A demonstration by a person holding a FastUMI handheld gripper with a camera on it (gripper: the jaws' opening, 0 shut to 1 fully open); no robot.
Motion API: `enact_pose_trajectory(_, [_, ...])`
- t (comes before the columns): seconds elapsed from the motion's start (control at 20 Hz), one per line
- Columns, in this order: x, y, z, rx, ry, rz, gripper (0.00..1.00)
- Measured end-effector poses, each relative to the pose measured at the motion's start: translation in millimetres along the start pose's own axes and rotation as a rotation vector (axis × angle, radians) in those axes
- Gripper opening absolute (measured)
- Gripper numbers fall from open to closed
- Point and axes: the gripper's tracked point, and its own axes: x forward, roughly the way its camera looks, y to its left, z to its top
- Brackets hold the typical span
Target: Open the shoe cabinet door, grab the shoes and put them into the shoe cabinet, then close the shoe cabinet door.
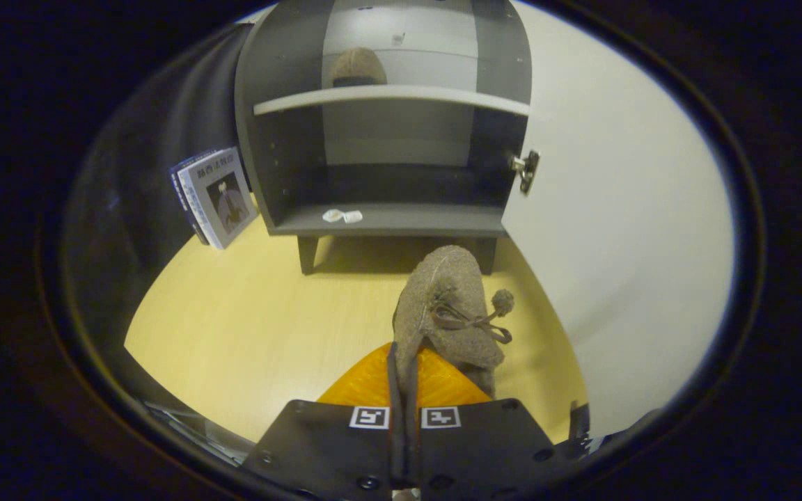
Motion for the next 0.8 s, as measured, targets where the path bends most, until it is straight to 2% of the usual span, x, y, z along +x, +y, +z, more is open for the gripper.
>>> enact_pose_trajectory(0.25, [-31.4,1.6,85.5,0.016,-0.092,-0.016,0.03])
enact_pose_trajectory(0.5, [-54.7,-4.8,170.0,0.039,-0.194,-0.086,0.03])
enact_pose_trajectory(0.8, [-55.5,-8.2,248.8,0.04,-0.253,-0.16,0.03])
